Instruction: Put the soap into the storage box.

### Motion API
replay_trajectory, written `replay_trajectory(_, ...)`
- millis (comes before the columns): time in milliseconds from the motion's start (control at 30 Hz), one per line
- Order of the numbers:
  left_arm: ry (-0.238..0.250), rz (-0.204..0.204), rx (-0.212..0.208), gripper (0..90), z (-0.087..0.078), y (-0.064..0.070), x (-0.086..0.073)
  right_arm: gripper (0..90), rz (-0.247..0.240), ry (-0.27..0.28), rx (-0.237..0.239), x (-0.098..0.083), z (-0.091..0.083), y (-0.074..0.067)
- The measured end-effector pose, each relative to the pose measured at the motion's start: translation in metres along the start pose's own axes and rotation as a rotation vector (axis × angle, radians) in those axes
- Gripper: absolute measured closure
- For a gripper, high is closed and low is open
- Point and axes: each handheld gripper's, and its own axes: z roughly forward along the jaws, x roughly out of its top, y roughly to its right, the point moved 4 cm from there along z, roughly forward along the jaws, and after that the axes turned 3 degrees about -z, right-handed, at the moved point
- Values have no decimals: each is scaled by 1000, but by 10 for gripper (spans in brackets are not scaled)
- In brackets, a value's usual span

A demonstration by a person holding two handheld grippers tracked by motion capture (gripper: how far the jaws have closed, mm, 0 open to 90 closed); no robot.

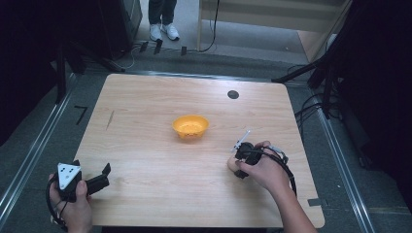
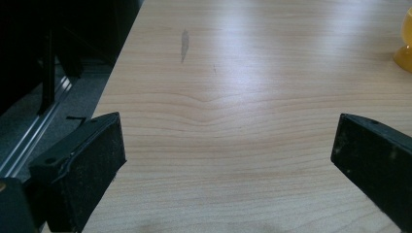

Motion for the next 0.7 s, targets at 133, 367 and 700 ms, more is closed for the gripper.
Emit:
replay_trajectory(133,-1,1,0,0,0,0,0,334,-10,-14,-2,1,0,0)
replay_trajectory(367,0,-2,2,0,0,-1,0,335,-56,-10,4,0,-1,2)
replay_trajectory(700,3,-4,0,0,0,-1,0,336,-95,-12,-18,-1,-2,3)
